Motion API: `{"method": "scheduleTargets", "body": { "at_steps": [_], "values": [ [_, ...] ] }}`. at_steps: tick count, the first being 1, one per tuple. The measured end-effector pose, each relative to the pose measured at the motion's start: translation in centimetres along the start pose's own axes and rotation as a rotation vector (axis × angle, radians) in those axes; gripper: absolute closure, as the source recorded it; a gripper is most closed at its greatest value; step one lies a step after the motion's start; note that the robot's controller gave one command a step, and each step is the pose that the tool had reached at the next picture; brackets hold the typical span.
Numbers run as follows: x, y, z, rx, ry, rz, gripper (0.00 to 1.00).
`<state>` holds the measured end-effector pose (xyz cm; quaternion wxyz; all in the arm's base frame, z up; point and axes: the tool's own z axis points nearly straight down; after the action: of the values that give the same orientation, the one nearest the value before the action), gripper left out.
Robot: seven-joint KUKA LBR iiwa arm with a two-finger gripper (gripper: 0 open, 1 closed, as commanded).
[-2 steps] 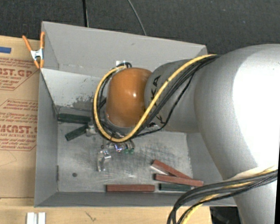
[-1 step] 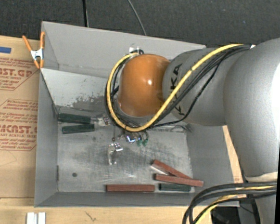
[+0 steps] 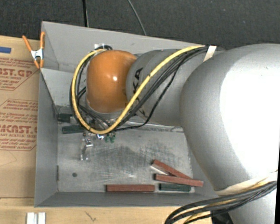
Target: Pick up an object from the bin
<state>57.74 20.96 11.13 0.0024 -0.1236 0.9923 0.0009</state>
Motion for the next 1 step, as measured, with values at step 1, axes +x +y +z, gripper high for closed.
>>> {"method": "scheduleTargets", "body": {
  "at_steps": [1],
  "values": [
    [0.16,-4.27,0.27,-0.001,0.003,-0.084,0.0]
  ]
}}
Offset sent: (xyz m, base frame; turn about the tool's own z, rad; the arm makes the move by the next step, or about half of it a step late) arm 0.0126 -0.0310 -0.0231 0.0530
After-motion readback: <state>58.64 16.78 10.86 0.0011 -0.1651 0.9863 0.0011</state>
